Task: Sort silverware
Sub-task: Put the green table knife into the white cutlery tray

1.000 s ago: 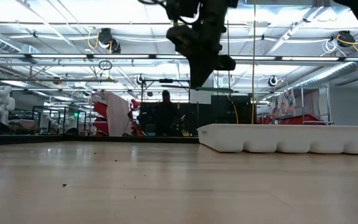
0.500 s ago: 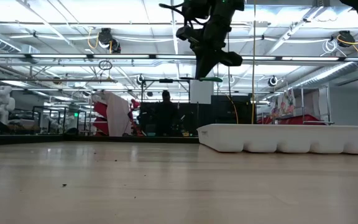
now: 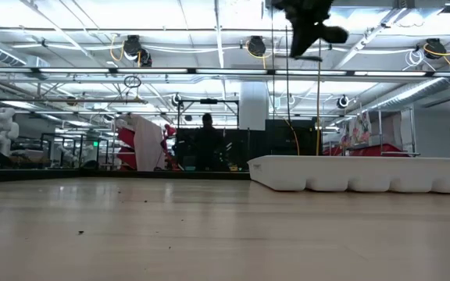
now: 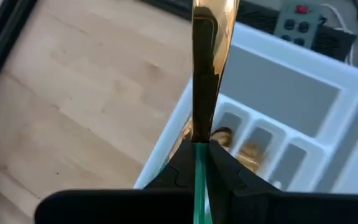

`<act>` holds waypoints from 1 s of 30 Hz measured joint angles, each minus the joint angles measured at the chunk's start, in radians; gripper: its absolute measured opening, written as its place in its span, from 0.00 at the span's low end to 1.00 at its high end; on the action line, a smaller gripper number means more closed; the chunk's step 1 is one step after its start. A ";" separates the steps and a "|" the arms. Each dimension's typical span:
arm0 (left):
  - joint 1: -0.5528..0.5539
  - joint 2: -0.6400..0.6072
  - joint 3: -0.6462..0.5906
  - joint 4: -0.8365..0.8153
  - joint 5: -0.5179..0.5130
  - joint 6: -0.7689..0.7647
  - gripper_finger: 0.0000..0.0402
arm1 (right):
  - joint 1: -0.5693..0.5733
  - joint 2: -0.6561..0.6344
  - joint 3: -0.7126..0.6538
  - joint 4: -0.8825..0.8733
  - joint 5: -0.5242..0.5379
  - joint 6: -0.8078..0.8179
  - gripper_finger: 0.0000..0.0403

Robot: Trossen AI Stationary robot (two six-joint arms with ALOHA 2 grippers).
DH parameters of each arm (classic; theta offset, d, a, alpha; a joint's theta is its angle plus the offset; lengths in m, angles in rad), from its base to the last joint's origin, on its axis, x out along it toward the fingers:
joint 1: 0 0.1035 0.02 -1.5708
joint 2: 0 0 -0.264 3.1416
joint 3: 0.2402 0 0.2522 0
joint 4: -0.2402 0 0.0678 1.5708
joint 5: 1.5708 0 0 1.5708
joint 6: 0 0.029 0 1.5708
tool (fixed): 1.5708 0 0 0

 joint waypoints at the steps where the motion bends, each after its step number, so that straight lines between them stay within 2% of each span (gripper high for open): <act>1: 0.000 0.000 0.000 0.000 0.000 0.000 0.42 | -0.009 -0.023 0.000 -0.015 0.004 0.000 0.00; 6: 0.000 0.000 0.000 0.000 -0.001 0.000 0.42 | -0.017 -0.127 -0.019 -0.073 0.044 -0.001 0.00; 9: 0.000 0.000 0.000 0.000 -0.001 0.000 0.42 | -0.010 -0.218 -0.089 -0.078 0.046 0.000 0.00; 12: 0.000 0.000 0.000 0.000 -0.010 0.001 0.42 | 0.047 -0.328 -0.203 -0.032 0.058 0.021 0.00; 15: 0.000 0.000 0.000 0.000 -0.028 0.003 0.42 | 0.117 -0.456 -0.376 0.105 0.068 0.081 0.00; 21: 0.011 0.000 0.000 -0.001 -0.046 0.009 0.42 | 0.185 -0.635 -0.754 0.562 0.083 0.190 0.00; 26: 0.031 0.000 0.000 -0.001 -0.048 0.009 0.42 | 0.200 -0.604 -0.999 0.889 0.118 0.307 0.00; 30: 0.051 0.000 0.000 0.000 -0.048 0.009 0.42 | 0.212 -0.515 -1.067 1.011 0.140 0.369 0.00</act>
